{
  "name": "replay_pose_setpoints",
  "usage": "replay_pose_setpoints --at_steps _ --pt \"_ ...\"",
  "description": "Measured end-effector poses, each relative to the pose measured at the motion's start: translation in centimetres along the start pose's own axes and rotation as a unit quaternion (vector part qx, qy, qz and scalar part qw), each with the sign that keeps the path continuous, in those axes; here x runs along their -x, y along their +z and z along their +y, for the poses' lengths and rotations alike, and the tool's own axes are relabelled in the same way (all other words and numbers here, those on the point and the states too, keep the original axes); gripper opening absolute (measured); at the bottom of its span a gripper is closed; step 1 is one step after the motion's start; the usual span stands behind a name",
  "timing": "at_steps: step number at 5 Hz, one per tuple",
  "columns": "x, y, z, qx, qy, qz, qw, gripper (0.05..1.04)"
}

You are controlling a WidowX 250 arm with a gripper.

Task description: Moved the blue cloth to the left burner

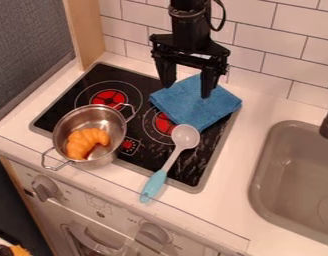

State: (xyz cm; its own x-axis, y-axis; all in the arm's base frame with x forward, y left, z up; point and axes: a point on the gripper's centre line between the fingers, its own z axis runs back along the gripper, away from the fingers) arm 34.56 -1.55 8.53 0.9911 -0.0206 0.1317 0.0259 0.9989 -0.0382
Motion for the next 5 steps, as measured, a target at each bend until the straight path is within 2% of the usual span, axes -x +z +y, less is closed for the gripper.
replay_pose_setpoints --at_steps 1,2,3,4,5 --pt "0.3 -1.1 0.0 0.002 0.003 0.016 0.9999 0.999" --pt "0.3 -2.3 -1.4 0.013 0.000 0.021 0.9997 0.999" --pt "-1.0 -3.0 -1.5 -0.001 0.054 -0.041 0.9977 0.999" --pt "-3.6 -3.2 -1.4 -0.020 0.045 -0.035 0.9982 0.999" --pt "-4.7 -5.6 -1.1 -0.033 0.029 -0.007 0.9990 0.999"
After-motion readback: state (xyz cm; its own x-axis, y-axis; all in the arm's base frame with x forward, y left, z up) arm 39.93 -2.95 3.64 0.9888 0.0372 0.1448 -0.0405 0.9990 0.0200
